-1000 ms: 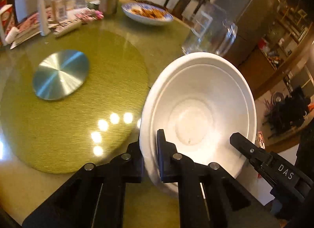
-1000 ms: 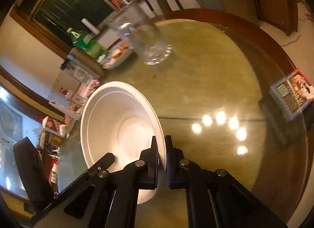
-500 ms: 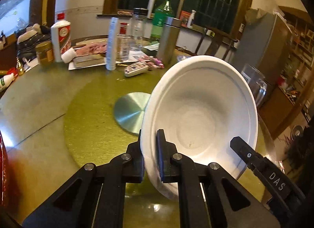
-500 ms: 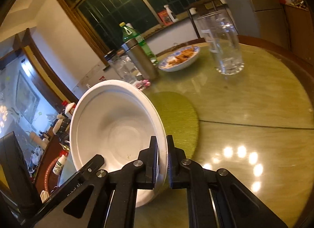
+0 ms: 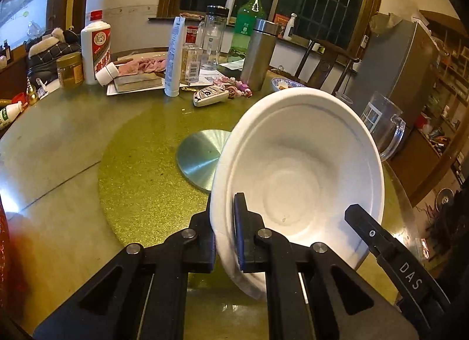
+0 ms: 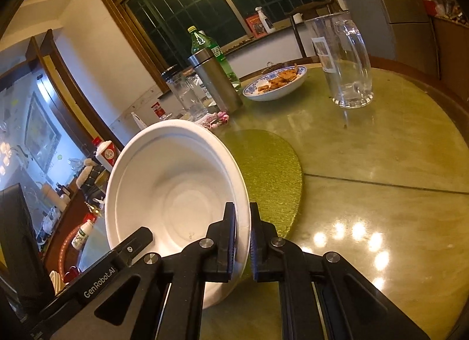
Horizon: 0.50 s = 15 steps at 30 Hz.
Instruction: Organize plates and bowls
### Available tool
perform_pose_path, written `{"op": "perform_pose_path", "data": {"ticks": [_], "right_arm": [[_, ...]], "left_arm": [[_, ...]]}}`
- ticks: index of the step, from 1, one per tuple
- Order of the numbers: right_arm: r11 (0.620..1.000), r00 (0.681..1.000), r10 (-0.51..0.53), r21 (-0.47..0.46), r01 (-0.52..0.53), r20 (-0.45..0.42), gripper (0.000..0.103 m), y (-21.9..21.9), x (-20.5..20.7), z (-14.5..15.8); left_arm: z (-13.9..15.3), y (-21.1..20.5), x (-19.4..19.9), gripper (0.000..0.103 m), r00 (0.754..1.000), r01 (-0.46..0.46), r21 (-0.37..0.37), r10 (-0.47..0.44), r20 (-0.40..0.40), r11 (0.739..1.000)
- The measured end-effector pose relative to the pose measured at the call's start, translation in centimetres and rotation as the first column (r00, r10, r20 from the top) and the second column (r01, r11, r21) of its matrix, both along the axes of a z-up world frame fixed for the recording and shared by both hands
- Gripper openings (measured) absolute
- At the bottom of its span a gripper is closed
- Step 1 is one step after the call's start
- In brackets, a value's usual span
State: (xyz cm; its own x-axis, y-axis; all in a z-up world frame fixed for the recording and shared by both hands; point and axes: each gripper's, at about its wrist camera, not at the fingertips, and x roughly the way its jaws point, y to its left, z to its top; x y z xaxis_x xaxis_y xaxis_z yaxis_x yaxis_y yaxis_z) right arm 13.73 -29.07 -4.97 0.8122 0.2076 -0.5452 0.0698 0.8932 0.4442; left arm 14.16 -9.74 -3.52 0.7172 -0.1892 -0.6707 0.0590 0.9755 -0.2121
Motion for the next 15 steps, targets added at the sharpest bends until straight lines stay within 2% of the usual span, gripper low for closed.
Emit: {"op": "perform_pose_path", "data": {"ticks": [15], "right_arm": [[1.0, 1.0, 0.005, 0.021, -0.005, 0.003, 0.008, -0.26, 0.06, -0.08]], "left_arm": [[0.19, -0.13, -0.4, 0.008, 1.0, -0.005, 0.019, 0.004, 0.024, 1.0]]}}
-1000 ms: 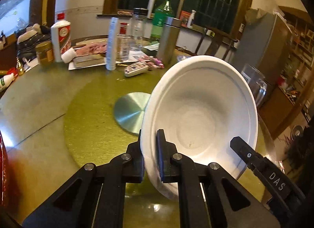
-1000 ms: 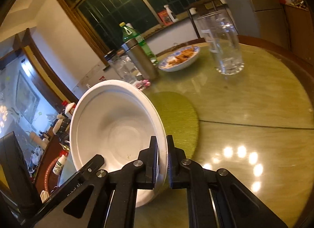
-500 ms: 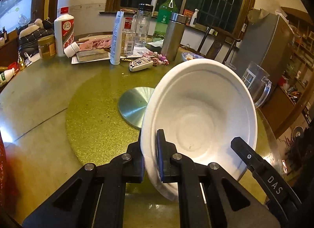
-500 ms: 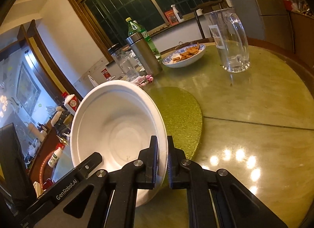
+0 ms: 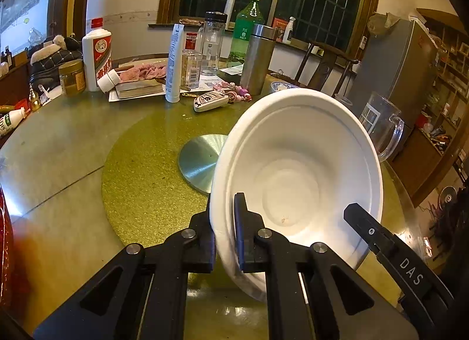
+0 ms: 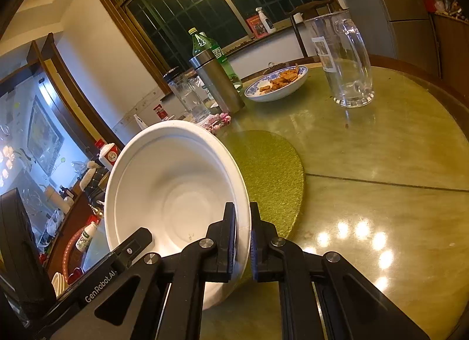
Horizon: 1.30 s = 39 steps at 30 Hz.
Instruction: Organize plates and bowls
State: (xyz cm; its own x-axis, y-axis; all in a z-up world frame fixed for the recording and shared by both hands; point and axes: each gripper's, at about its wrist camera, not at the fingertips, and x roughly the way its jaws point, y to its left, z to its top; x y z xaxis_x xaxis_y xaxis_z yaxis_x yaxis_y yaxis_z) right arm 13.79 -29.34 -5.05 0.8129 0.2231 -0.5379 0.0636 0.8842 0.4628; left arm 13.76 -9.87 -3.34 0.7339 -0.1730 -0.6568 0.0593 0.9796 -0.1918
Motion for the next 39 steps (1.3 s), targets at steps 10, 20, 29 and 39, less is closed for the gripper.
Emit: {"op": "perform_pose_path", "data": {"ticks": [10, 20, 29, 39], "right_arm": [[1.0, 1.0, 0.0, 0.017, -0.001, 0.016, 0.008, -0.2, -0.3, 0.2], [0.999, 1.0, -0.004, 0.033, 0.003, 0.025, 0.008, -0.5, -0.5, 0.3], [0.999, 0.999, -0.005, 0.037, 0.003, 0.037, 0.008, -0.6, -0.7, 0.4], [0.999, 0.999, -0.005, 0.044, 0.003, 0.048, 0.008, -0.7, -1.1, 0.9]], "left_arm": [[0.1, -0.1, -0.2, 0.008, 1.0, -0.001, 0.01, 0.001, 0.023, 1.0], [0.4, -0.3, -0.5, 0.008, 0.999, 0.006, 0.026, -0.007, 0.04, 1.0], [0.6, -0.2, -0.6, 0.008, 0.999, 0.008, 0.023, -0.009, 0.05, 1.0], [0.9, -0.6, -1.3, 0.008, 0.996, -0.001, 0.04, -0.002, 0.089, 0.999]]}}
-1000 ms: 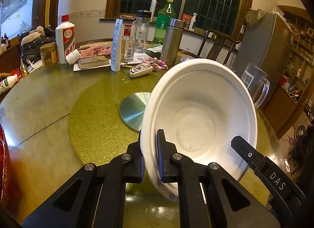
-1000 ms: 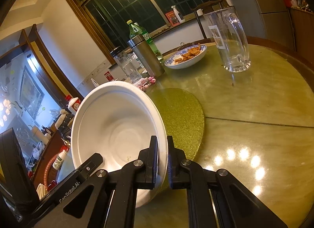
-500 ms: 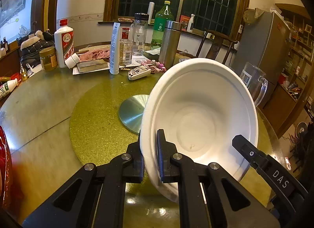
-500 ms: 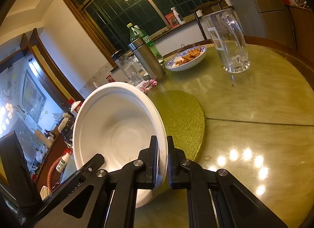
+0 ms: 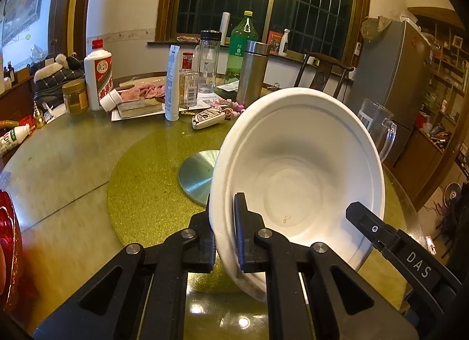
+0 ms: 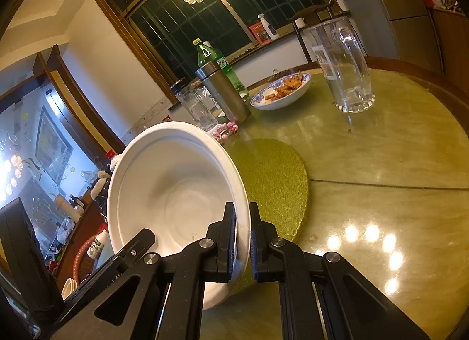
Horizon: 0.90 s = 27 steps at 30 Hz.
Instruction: Organize plates and bowls
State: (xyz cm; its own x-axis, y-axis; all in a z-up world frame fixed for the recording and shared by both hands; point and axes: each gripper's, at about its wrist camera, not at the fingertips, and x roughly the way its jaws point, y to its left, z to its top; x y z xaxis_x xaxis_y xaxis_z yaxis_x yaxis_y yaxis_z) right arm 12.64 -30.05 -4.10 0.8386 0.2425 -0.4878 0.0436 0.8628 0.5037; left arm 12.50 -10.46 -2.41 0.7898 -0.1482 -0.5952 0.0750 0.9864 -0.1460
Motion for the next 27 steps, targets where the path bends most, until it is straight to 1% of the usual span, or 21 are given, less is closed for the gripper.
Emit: {"op": "perform_pose_path", "data": {"ticks": [27], "right_arm": [[1.0, 1.0, 0.0, 0.017, 0.0, 0.019, 0.01, -0.15, -0.2, 0.21]], "left_arm": [[0.65, 0.22, -0.6, 0.008, 1.0, 0.014, -0.017, -0.014, 0.013, 1.0]]}}
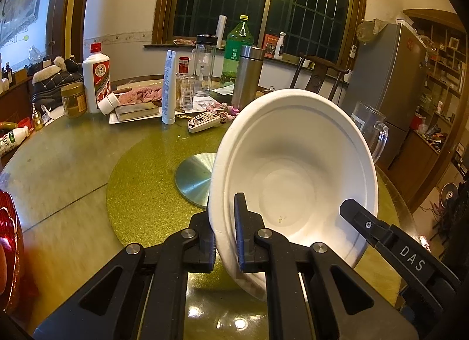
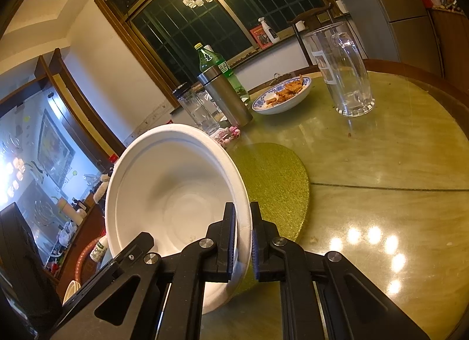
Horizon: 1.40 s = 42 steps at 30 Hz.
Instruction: Organize plates and bowls
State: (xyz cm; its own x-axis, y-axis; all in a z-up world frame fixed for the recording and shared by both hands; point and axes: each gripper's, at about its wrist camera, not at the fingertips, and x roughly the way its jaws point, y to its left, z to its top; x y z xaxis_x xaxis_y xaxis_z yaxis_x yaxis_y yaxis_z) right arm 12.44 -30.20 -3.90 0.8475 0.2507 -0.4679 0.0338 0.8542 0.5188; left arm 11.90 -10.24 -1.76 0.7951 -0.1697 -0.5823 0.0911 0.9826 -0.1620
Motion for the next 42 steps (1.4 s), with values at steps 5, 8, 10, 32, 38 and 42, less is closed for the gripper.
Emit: {"op": "perform_pose_path", "data": {"ticks": [5, 8, 10, 32, 38, 42], "right_arm": [[1.0, 1.0, 0.002, 0.012, -0.002, 0.009, 0.01, -0.11, -0.19, 0.2], [1.0, 1.0, 0.004, 0.017, -0.004, 0.009, 0.01, -0.12, -0.21, 0.22], [1.0, 1.0, 0.004, 0.019, -0.004, 0.01, 0.01, -0.16, -0.22, 0.27], [0.999, 1.0, 0.012, 0.034, -0.012, 0.018, 0.01, -0.05, -0.45, 0.27], [0.999, 1.0, 0.012, 0.034, -0.013, 0.018, 0.01, -0.03, -0.44, 0.27], [0.999, 1.0, 0.014, 0.036, -0.015, 0.021, 0.01, 0.04, -0.46, 0.37]], "left_arm": [[0.04, 0.01, -0.03, 0.008, 1.0, 0.0, 0.0, 0.0, 0.001, 1.0], [0.02, 0.03, 0.0, 0.008, 1.0, 0.0, 0.0, 0.0, 0.0, 1.0], [0.01, 0.02, -0.01, 0.008, 1.0, 0.0, 0.002, 0.0, -0.001, 1.0], [0.22, 0.19, -0.2, 0.008, 1.0, -0.003, -0.002, 0.003, 0.001, 1.0], [0.3, 0.09, -0.29, 0.008, 1.0, -0.002, -0.004, 0.002, -0.001, 1.0], [0.27, 0.05, -0.28, 0.008, 1.0, -0.001, -0.004, 0.001, -0.003, 1.0]]}}
